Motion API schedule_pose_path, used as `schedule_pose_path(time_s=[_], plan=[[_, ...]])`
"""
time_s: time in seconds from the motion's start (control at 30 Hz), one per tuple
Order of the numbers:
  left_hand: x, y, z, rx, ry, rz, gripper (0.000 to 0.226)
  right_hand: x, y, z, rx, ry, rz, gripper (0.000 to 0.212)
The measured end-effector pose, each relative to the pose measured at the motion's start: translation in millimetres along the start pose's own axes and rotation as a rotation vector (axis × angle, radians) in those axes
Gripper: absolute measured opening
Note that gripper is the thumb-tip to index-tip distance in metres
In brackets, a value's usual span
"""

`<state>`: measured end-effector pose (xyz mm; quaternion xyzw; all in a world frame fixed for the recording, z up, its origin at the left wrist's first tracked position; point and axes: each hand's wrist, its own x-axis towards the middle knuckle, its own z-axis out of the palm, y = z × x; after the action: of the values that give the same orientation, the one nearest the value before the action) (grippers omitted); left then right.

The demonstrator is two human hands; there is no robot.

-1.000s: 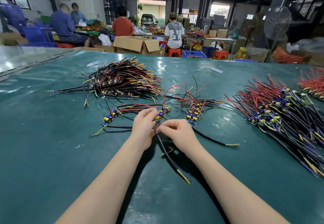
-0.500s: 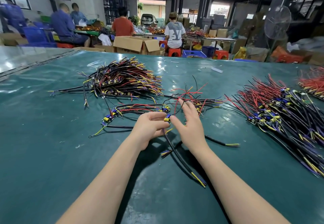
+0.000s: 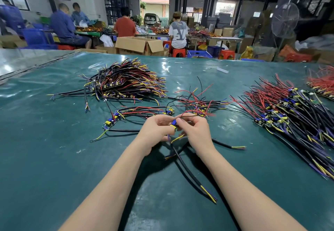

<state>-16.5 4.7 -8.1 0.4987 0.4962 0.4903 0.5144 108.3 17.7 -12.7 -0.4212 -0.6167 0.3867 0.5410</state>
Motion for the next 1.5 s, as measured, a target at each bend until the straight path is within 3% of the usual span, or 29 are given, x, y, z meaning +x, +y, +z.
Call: schedule_pose_path(time_s=[0.2, 0.4, 0.6, 0.73, 0.83, 0.93, 1.1, 1.33, 1.5], plan=[[1, -3, 8, -0.159, 0.038, -0.094, 0.036, 4, 7, 2, -0.01, 0.058, 0.019, 0.021], [3, -1, 10, -0.174, 0.016, -0.149, 0.041, 8, 9, -1, 0.228, 0.014, 0.172, 0.027], [3, -2, 8, -0.197, 0.008, -0.184, 0.04, 8, 12, -1, -0.021, -0.053, 0.072, 0.016], [0, 4, 7, -0.252, -0.012, -0.227, 0.019, 10, 12, -5, -0.098, -0.086, 0.02, 0.016], [0, 3, 7, -0.225, 0.014, -0.19, 0.018, 9, 11, -5, -0.015, -0.116, 0.034, 0.029], [0, 3, 7, -0.161, 0.056, -0.158, 0.02, 9, 10, -5, 0.118, -0.119, 0.066, 0.027], [-1, -1, 4, 0.257, 0.162, 0.017, 0.017, 8, 8, -4, 0.255, -0.154, 0.132, 0.027], [-3, 0, 2, 0.132, 0.093, 0.044, 0.021, 6, 5, -5, 0.217, -0.087, 0.188, 0.03], [-3, 0, 0, 0.166, 0.096, 0.068, 0.019, 7, 4, -7, 0.393, -0.165, 0.271, 0.022]])
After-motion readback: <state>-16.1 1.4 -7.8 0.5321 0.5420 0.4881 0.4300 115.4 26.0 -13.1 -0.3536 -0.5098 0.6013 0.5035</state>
